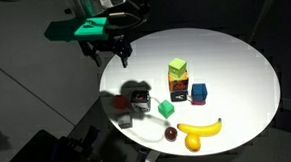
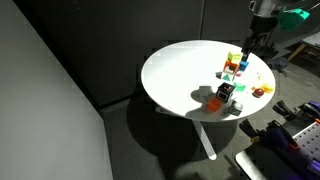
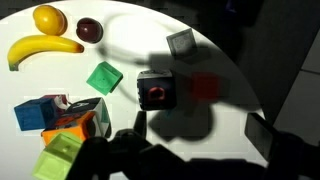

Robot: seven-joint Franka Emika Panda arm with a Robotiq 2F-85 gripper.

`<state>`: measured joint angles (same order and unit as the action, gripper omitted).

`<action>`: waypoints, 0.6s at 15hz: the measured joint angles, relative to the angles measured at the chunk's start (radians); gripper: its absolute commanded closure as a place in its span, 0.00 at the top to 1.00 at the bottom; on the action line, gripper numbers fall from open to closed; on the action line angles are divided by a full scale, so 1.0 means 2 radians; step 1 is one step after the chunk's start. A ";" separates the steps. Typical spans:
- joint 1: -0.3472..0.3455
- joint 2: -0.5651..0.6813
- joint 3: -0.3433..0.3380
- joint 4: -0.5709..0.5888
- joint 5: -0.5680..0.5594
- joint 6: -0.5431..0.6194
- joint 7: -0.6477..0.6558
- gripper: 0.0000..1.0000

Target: Add the black and white toy to the stack

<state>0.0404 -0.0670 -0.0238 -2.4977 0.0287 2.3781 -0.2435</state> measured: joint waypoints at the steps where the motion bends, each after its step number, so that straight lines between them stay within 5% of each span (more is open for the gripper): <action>1: 0.000 0.008 0.000 0.000 0.000 0.008 0.000 1.00; 9: -0.001 0.078 0.001 0.007 -0.008 0.077 0.000 1.00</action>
<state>0.0385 0.0881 -0.0209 -2.4846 0.0117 2.5318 -0.2435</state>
